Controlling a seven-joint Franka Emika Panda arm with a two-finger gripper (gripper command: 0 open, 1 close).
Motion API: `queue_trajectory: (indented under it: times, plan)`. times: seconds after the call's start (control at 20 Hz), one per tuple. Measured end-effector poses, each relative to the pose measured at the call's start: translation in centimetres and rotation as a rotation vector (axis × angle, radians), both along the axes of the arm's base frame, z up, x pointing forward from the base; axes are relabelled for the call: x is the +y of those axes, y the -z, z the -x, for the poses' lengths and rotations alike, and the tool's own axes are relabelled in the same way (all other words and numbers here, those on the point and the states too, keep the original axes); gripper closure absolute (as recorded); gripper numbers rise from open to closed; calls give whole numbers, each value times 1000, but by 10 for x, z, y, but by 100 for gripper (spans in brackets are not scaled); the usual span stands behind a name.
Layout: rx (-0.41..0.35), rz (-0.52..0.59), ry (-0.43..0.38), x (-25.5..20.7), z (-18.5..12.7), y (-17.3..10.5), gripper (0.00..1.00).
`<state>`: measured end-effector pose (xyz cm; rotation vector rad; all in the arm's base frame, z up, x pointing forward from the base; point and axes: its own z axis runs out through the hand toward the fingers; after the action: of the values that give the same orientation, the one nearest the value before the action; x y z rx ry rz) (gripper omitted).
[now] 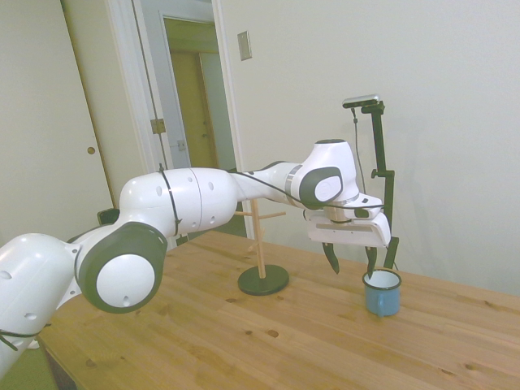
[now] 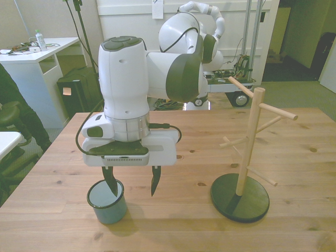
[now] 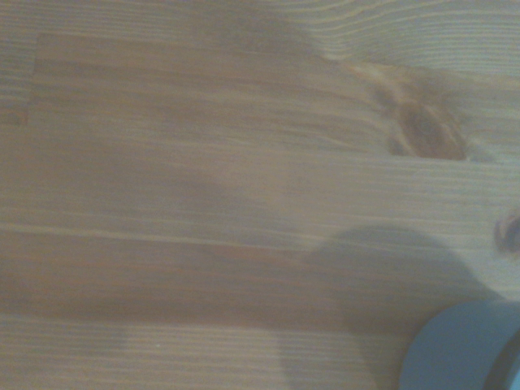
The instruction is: Hang the mug
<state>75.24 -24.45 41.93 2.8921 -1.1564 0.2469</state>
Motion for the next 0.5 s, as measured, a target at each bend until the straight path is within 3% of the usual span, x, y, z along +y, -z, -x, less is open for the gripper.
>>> queue_trajectory:
  times: [0.05, 0.5]
  plan:
    - [6, -1, -2, 1, -1, 1, 100]
    - [13, 1, -11, 6, -8, 5, 100]
